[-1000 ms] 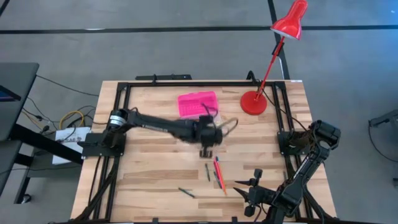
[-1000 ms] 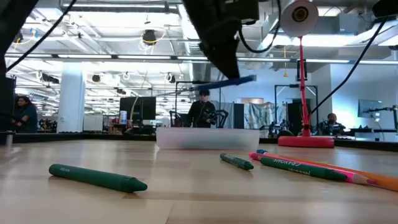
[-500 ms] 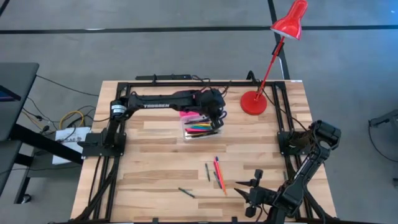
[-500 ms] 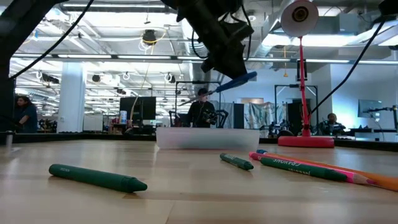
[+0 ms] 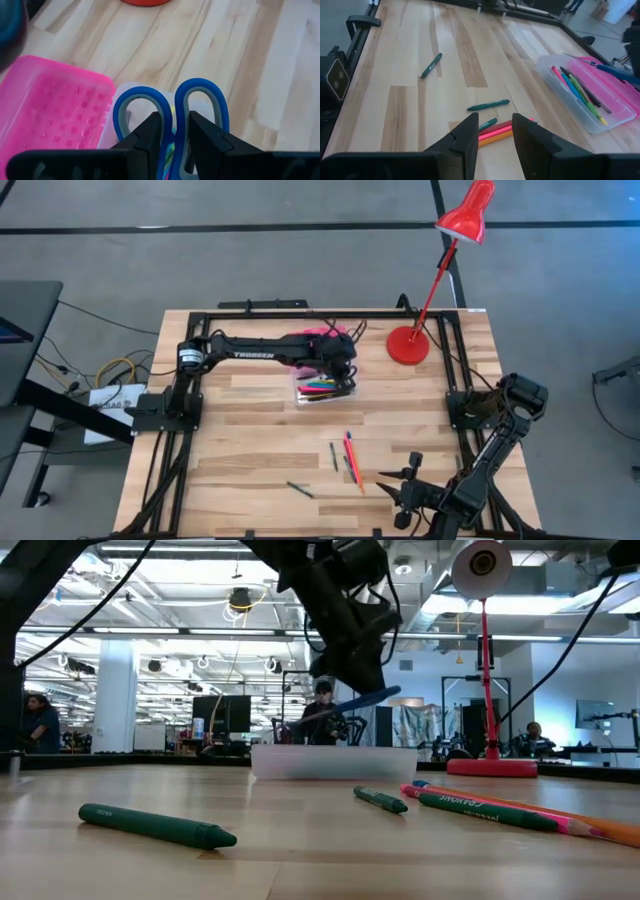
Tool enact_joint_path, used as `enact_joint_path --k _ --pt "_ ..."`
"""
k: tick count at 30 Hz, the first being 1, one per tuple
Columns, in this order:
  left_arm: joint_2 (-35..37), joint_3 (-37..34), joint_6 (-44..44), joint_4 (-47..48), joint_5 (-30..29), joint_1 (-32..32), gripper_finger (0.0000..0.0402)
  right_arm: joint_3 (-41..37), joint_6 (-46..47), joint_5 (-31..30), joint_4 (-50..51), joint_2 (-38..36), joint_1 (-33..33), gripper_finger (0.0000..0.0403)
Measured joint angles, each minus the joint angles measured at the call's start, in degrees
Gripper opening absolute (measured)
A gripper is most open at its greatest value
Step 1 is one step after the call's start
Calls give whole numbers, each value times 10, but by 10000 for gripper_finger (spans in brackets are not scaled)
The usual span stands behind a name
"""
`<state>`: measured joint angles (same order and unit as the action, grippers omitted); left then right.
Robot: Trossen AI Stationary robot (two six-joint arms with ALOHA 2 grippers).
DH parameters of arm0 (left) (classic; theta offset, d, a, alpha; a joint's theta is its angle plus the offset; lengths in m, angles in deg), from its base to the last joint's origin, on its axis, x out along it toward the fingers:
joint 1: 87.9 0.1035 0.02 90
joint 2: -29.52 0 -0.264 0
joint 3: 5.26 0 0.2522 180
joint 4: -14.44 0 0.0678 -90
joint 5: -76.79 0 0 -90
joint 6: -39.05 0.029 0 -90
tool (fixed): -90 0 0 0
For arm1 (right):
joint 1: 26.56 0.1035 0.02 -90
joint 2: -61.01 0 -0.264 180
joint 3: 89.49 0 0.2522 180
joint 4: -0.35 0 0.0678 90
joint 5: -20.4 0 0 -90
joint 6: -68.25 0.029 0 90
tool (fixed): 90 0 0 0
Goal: Pick & place school supplies into a supply box
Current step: Put the blue scissor into the pink supply box
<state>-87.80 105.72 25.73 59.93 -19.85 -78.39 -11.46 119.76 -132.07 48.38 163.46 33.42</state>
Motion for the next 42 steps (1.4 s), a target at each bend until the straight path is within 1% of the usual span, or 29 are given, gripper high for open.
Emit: enact_joint_path --k 3,7,13,15,19,24,27,35,42 --pt "0 -23 -9 -19 -16 -3 80 0 1 0 0 0 0 111" --pt "-1 -46 -26 -26 -23 -5 83 0 1 2 0 0 0 111" --pt "0 -68 -37 -30 -83 -14 83 0 6 9 0 0 0 111" --pt "0 -72 -37 -33 -89 -14 83 0 7 9 0 0 0 111" --pt "0 -75 -37 -31 -86 -13 84 0 11 9 0 0 0 111" --pt "0 -74 -24 -31 -43 -14 85 0 11 9 0 0 -1 111" --pt "0 -74 -21 -30 -30 -14 85 0 11 10 0 0 -1 111" --pt "0 -74 5 -30 -28 -15 85 0 11 10 0 0 -1 111" --pt "0 -74 7 -30 -31 -15 85 0 11 10 0 0 -1 111"
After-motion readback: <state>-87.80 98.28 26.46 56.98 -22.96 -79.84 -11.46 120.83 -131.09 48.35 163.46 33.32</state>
